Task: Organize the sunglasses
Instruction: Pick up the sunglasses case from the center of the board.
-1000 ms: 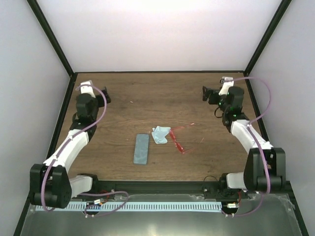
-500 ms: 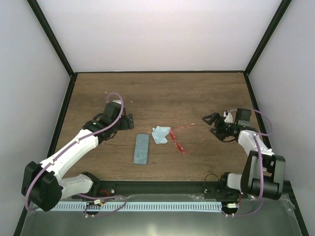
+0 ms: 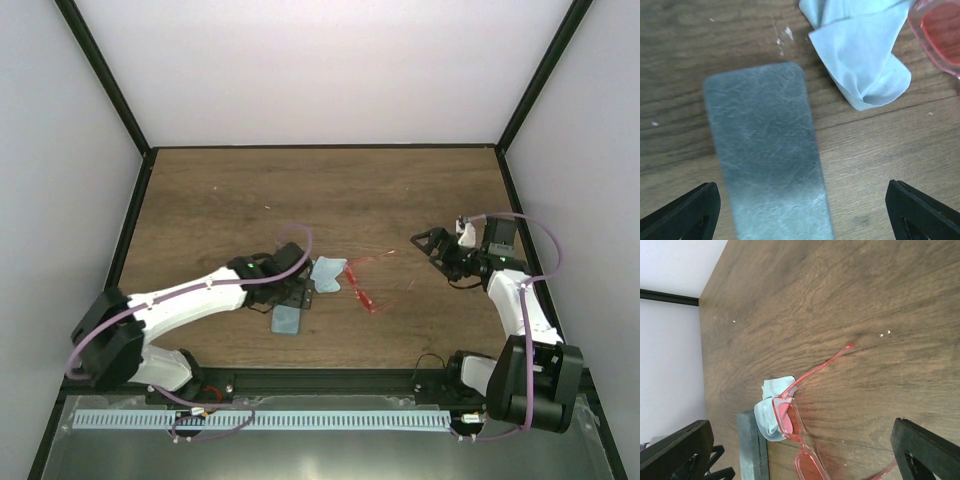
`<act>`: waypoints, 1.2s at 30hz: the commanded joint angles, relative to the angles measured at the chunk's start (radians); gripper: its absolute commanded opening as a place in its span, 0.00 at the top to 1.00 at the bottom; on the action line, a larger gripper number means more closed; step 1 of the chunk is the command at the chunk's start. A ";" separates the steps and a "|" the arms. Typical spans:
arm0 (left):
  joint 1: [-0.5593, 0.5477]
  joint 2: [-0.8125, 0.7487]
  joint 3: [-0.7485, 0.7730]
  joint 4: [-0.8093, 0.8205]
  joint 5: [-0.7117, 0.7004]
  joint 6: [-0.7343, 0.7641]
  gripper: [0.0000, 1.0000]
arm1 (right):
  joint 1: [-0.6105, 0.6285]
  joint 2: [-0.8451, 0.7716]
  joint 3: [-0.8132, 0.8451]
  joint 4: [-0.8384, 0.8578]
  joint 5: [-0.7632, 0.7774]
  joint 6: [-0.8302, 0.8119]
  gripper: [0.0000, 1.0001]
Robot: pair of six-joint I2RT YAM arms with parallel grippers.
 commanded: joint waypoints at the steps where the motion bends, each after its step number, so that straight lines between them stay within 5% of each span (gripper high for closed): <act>1: -0.050 0.108 0.057 0.006 -0.049 -0.103 0.08 | 0.002 -0.012 0.016 -0.069 0.007 -0.051 0.00; 13: -0.049 0.148 -0.010 0.028 -0.037 -0.146 0.11 | 0.037 -0.022 0.029 -0.084 0.023 -0.069 0.00; 18: -0.044 0.128 -0.018 0.020 -0.040 -0.149 0.00 | 0.039 -0.025 0.021 -0.080 0.024 -0.067 0.00; 36: -0.004 0.168 -0.004 0.003 0.005 -0.091 0.00 | 0.040 0.021 0.025 -0.102 0.048 -0.068 0.00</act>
